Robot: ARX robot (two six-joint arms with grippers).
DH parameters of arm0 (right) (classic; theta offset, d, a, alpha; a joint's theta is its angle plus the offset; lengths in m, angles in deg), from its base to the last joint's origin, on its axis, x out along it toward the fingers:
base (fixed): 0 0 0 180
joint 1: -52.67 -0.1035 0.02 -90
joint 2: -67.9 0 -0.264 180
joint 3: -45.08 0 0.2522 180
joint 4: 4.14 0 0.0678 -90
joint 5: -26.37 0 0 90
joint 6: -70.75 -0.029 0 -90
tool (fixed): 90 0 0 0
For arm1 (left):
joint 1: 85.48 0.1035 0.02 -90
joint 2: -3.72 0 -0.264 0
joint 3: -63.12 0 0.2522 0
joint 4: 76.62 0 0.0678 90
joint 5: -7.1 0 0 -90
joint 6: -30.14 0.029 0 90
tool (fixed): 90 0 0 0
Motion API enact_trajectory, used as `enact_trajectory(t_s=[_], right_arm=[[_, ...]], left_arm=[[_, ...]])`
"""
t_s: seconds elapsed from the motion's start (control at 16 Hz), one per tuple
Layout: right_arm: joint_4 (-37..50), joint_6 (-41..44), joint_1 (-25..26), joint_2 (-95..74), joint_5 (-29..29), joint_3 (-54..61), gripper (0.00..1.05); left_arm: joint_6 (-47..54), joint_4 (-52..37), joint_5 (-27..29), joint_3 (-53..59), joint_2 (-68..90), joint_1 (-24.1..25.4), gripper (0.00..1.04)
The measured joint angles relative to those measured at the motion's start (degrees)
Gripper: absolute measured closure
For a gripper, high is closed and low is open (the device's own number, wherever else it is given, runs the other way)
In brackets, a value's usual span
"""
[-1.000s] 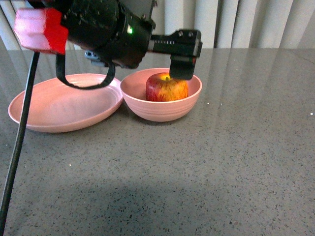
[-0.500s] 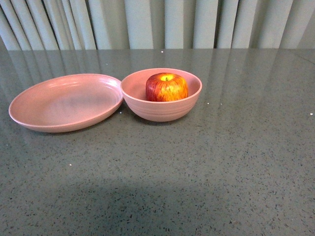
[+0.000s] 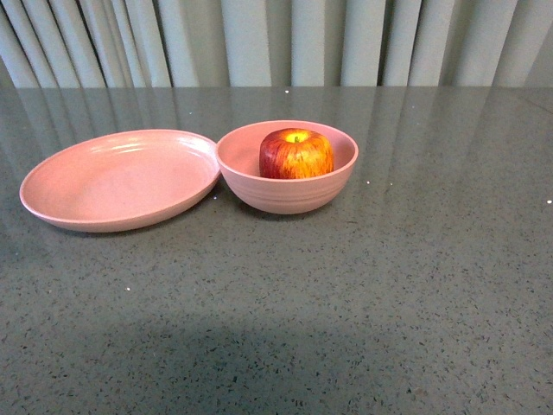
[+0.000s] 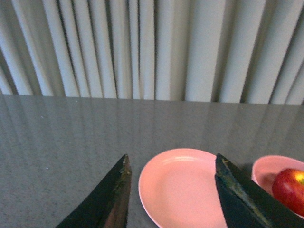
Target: Move apple from plate to bowl
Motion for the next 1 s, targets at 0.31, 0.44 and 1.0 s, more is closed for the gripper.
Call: enact_trajectory(t_s=[0.31, 0.44, 1.0], right_arm=[[-0.02, 0.00, 0.00, 0.00, -0.02, 0.00, 0.07], [-0.04, 0.00, 0.00, 0.00, -0.02, 0.00, 0.07], [-0.04, 0.00, 0.00, 0.00, -0.04, 0.00, 0.07]], left_arm=[[0.20, -3.89, -7.32, 13.07, -8.17, 6.54, 1.03], [0.20, -4.20, -7.98, 16.46, -10.78, 7.13, 1.04], [0.22, -0.79, -8.07, 24.39, -22.16, 6.91, 1.04]])
